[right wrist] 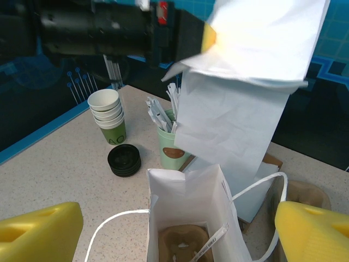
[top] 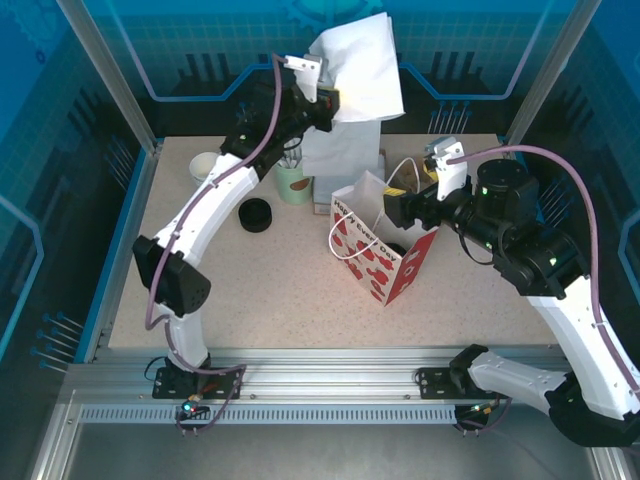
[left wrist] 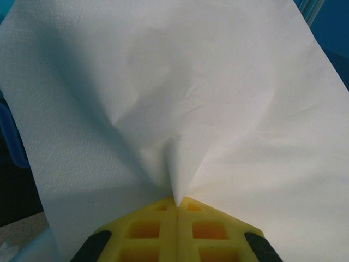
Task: Pack the takeout coffee
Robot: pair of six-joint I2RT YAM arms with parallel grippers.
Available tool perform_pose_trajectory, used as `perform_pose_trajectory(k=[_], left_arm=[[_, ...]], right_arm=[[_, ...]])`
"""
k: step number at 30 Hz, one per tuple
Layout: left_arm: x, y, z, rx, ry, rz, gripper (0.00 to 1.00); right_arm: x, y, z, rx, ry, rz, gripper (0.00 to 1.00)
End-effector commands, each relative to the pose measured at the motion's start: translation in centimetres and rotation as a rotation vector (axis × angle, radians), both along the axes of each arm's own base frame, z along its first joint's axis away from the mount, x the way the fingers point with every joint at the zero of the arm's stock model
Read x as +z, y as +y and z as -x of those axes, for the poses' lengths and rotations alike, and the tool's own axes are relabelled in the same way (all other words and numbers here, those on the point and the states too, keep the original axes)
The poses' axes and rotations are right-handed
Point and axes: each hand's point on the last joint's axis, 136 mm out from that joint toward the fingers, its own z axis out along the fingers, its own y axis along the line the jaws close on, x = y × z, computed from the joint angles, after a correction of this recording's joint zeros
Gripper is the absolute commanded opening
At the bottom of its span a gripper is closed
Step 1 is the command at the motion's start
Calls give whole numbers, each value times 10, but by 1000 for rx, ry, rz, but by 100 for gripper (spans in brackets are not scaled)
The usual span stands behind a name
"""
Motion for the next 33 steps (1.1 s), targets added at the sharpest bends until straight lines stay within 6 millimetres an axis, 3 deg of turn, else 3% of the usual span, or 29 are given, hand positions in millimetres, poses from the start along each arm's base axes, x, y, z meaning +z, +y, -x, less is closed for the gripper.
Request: perform_pose_trajectory(k=[1, 9, 12, 16, 26, 33], left_arm=[[-9, -7, -20, -5, -32, -26, 0], [-86, -19, -63, 12, 60, -148, 0], [-115, -17, -71, 22, 109, -175, 0], [-133, -18, -73, 18, 148, -187, 5], [-127, -15, -68, 18, 152, -174, 10], [-95, -12, -51, -2, 116, -65, 5]], right_arm=[[10, -6, 1, -21, -20, -21, 92], [3, -12, -1, -46, -14, -1, 92], [-1, -13, -2, -49, -6, 7, 92], [-7, -12, -4, -50, 7, 17, 93], [-11, -12, -5, -48, 16, 18, 93], [-11, -13, -22, -76, 17, 14, 93]])
